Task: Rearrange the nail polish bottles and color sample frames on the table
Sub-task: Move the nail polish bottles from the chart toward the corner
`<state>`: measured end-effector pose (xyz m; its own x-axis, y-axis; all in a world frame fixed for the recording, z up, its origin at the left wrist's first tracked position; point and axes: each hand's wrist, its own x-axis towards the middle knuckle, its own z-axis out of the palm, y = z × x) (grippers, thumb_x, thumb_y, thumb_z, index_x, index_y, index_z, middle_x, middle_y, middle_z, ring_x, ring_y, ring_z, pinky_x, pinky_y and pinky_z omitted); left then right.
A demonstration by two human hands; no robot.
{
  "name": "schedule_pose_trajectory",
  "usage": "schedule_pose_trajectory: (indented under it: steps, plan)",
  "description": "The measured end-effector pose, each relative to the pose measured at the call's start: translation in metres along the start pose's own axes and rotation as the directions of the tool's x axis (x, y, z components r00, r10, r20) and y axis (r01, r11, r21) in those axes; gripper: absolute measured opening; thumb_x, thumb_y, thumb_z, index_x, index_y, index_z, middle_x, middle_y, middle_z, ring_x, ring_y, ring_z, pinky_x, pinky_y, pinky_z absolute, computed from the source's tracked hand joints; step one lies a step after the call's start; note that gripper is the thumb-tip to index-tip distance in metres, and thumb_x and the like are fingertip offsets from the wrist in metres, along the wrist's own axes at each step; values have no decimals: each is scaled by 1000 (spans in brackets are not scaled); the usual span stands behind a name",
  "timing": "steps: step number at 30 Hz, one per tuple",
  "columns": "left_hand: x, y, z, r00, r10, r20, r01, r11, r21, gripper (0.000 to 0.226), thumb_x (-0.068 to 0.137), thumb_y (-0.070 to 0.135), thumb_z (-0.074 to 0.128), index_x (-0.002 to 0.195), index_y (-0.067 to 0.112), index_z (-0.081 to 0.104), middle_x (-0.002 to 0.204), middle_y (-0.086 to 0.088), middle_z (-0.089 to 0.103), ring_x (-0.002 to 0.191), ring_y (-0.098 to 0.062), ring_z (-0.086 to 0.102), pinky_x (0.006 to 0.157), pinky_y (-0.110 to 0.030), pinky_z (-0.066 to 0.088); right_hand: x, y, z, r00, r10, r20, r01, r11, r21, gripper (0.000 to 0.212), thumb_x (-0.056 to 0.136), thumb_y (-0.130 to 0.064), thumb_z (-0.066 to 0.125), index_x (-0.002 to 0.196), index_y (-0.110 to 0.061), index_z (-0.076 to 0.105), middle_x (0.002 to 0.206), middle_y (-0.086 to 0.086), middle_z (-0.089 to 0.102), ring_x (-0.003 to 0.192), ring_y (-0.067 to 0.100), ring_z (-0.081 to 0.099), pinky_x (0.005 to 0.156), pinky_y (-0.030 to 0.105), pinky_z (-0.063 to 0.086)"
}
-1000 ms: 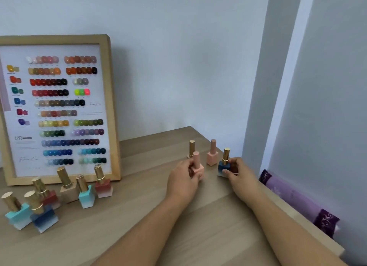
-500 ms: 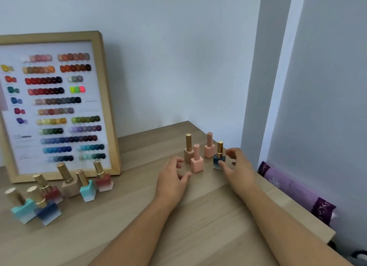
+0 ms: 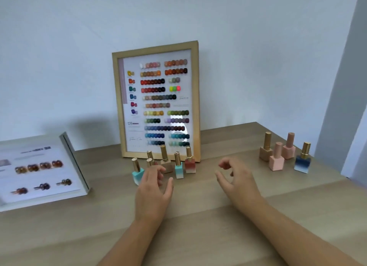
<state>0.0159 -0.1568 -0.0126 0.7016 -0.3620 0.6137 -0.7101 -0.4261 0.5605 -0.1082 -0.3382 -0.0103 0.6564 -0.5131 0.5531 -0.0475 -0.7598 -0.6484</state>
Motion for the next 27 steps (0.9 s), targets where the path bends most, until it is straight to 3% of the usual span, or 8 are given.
schedule_pose_trajectory:
  steps: [2,4,8,11,19,24,27]
  plan:
    - [3,-18,-10,993,-115,-35,115,993,15,36,76,21,72,105,23,51,97,3,53,80,-9,54,62,-10,35,7,-6,32,992,71,105,-77,996,56,28,82,-26,65,108,-28,53,103,-14,54,96,0,49,81,13,39]
    - [5,-31,-13,976,-215,18,215,976,17,47,76,26,73,115,23,48,112,2,52,87,-9,54,65,-13,38,17,-6,56,971,168,170,-183,980,80,41,83,-28,65,121,-27,49,116,-12,53,104,2,48,89,20,40]
    - [8,-42,-8,951,-289,113,284,957,60,63,77,36,70,130,25,38,129,5,43,94,-7,51,75,-23,43,40,2,76,941,283,184,-296,954,47,51,83,-27,65,130,-23,45,127,-3,53,111,11,49,96,29,42]
    - [14,-48,-1,943,-303,138,297,953,63,56,78,37,69,127,24,44,125,5,46,93,-4,42,76,-23,39,51,5,84,934,306,184,-321,945,57,51,82,-27,67,128,-23,45,125,-1,56,110,14,53,96,32,45]
    - [21,-52,0,927,-310,210,297,950,93,24,84,37,63,105,28,57,103,6,61,88,-11,53,74,-30,47,56,3,89,921,287,265,-290,957,-28,22,89,-25,58,110,-23,51,116,3,58,93,12,50,81,26,39]
    - [14,-42,-7,933,-265,244,259,964,61,34,85,33,63,116,22,56,105,5,59,91,-10,53,76,-27,47,39,9,56,926,312,212,-332,941,70,26,92,-24,54,117,-18,51,114,1,60,97,14,51,82,26,37]
    - [5,-21,-5,954,-133,268,134,991,16,31,83,34,65,111,25,57,97,9,57,88,-9,53,77,-27,47,22,26,18,928,312,203,-325,945,33,22,91,-22,56,113,-19,52,106,-2,59,95,14,51,80,25,34]
